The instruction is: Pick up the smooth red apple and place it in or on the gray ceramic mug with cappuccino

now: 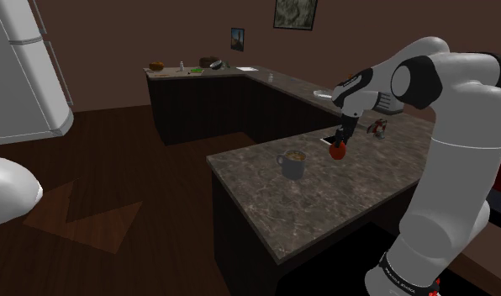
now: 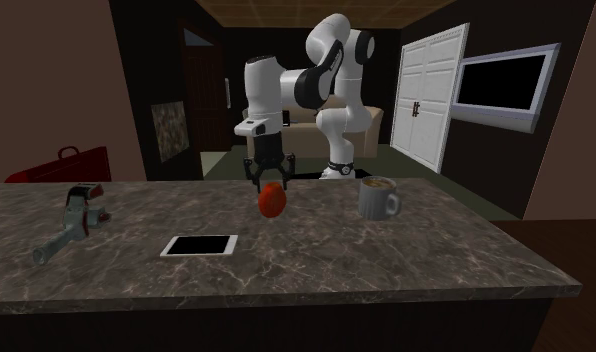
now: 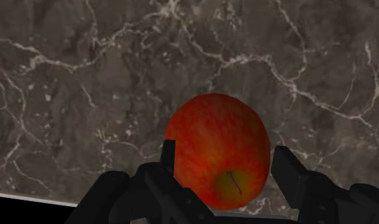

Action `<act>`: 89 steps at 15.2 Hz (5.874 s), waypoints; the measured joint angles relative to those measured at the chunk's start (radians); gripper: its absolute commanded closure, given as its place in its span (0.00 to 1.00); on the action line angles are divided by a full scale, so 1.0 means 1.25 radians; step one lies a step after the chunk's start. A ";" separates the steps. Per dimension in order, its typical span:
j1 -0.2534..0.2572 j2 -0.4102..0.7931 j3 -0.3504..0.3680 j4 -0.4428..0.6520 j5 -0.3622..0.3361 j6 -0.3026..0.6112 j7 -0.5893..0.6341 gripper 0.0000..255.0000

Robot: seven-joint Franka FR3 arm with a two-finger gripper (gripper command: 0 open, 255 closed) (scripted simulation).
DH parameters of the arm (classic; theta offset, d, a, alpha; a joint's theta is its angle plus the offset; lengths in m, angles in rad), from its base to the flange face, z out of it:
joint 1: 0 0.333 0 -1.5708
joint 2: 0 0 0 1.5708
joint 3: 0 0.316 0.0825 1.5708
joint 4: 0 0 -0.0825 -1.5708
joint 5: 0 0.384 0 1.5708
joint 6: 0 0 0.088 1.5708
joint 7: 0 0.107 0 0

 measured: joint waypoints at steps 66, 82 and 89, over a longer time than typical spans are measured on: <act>0.246 -0.319 0.232 0.044 -0.150 -0.303 0.554 1.00; 0.244 -0.301 0.228 -0.107 -0.144 -0.129 0.545 1.00; 0.244 -0.302 0.227 -0.114 -0.144 -0.111 0.544 1.00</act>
